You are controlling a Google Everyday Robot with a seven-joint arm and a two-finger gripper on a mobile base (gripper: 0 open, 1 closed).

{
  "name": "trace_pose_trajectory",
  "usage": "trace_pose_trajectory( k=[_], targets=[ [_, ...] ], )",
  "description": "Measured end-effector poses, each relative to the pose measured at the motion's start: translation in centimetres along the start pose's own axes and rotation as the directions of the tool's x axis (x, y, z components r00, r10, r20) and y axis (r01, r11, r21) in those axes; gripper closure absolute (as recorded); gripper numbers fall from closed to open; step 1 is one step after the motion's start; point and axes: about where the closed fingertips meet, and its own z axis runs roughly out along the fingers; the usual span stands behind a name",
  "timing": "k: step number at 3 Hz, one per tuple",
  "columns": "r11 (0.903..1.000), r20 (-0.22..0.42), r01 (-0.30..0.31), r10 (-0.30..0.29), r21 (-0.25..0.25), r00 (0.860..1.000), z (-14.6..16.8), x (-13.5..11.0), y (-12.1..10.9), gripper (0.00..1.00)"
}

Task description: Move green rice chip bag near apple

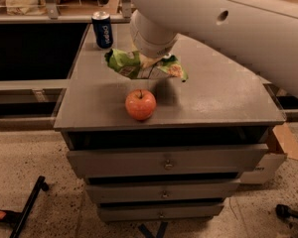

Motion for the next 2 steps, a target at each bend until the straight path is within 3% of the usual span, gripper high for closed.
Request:
trace_pose_trajectory(
  k=[2],
  targets=[
    [0.9992,0.039,0.021,-0.022,0.035,0.999,0.93,-1.88,0.00,1.00]
  ],
)
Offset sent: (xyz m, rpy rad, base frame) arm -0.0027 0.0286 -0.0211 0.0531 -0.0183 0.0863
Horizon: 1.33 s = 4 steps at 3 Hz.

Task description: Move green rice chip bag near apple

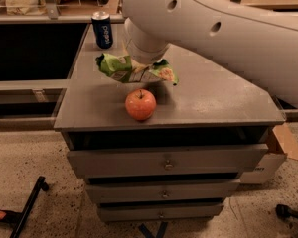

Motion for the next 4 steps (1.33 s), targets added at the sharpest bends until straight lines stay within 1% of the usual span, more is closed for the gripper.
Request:
trace_pose_trajectory(
  k=[1,2,3,4],
  targets=[
    [0.9998,0.023,0.011,-0.012,0.019,1.000,0.6,-0.5,-0.2,1.00],
    [0.9994,0.032,0.022,-0.023,0.027,0.999,1.1,-0.8,-0.4,1.00],
    [0.9994,0.037,0.028,-0.029,0.018,0.999,1.6,-1.0,-0.5,0.83],
    [0.9992,0.039,0.035,-0.036,0.022,0.999,2.1,-1.3,-0.7,0.59]
  ],
)
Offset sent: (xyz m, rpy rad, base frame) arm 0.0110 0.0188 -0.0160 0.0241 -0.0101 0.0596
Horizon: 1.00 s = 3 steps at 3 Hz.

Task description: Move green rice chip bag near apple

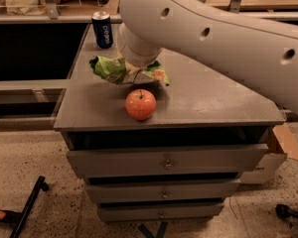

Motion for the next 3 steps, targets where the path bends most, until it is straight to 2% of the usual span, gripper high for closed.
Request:
trace_pose_trajectory(
  k=[1,2,3],
  targets=[
    [0.9999,0.019,0.011,-0.011,0.011,1.000,0.30,-0.34,0.01,0.36],
    [0.9983,0.050,0.039,-0.042,0.043,0.998,0.10,-0.88,0.09,0.13],
    [0.9979,0.048,0.045,-0.047,0.047,0.998,-0.16,-0.91,-0.05,0.00]
  ],
)
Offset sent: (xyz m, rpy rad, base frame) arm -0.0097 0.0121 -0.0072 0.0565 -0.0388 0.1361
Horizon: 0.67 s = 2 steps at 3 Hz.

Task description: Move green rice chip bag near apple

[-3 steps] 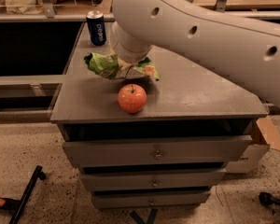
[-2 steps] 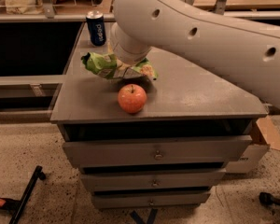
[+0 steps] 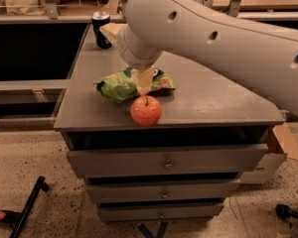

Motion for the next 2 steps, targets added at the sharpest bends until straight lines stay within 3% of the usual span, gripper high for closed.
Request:
trace_pose_trajectory(
  k=[1,2],
  targets=[
    [1.0000,-0.008,-0.001,0.001,-0.006,1.000,-0.3,0.3,-0.2,0.00],
    [0.9992,-0.062,0.022,-0.024,-0.033,0.998,-1.5,3.1,-1.2,0.00]
  ],
)
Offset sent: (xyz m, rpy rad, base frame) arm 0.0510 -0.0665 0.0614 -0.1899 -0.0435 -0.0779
